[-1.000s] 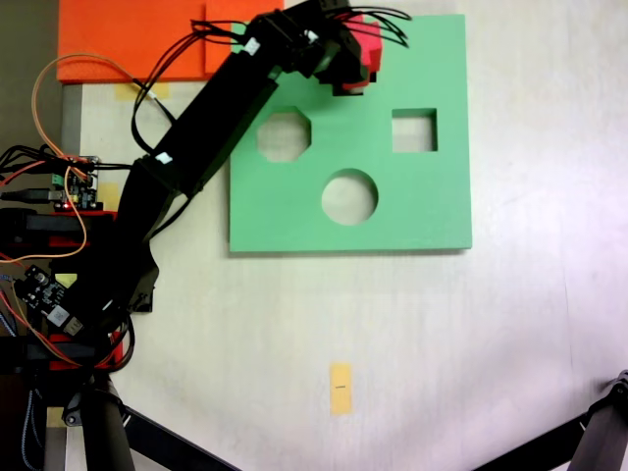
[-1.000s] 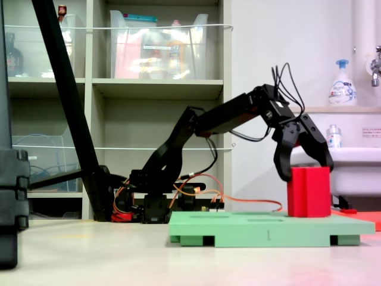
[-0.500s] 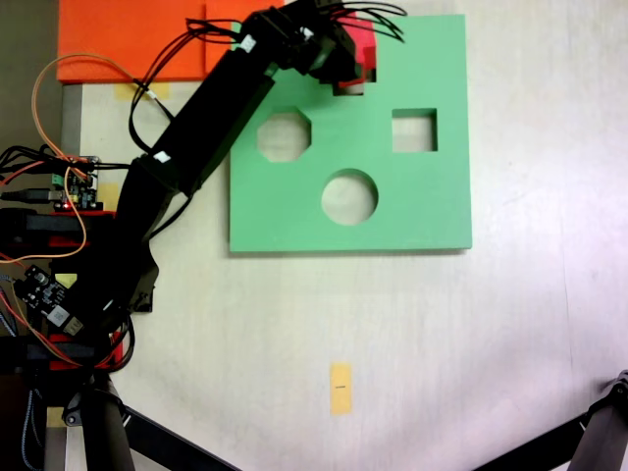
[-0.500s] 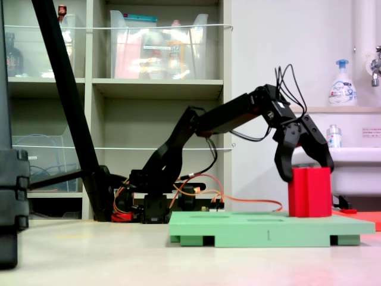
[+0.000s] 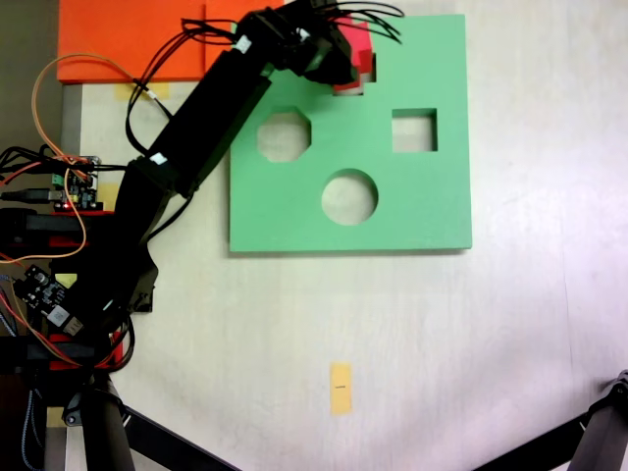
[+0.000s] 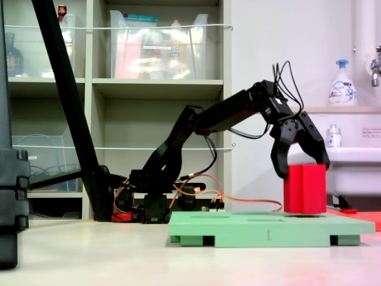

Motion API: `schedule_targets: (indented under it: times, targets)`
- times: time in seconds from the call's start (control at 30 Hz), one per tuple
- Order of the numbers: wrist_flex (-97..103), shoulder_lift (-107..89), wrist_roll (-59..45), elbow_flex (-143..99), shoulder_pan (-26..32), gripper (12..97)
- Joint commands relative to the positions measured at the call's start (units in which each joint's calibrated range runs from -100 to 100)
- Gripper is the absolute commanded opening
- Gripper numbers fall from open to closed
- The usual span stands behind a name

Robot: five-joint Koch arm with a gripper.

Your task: Put the cross columnar block into the corresponding hole

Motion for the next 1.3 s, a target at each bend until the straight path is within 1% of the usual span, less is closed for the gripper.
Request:
schedule_targets:
  times: [0.0,0.73,1.27]
  targets:
    - [0.2,-4.7,0.1,4.1,-0.2,42.3]
    - [-1.6,-3.3,0.6,4.0,-1.1,42.4]
    - [1.1,1.7,2.6,4.1,-0.2,42.4]
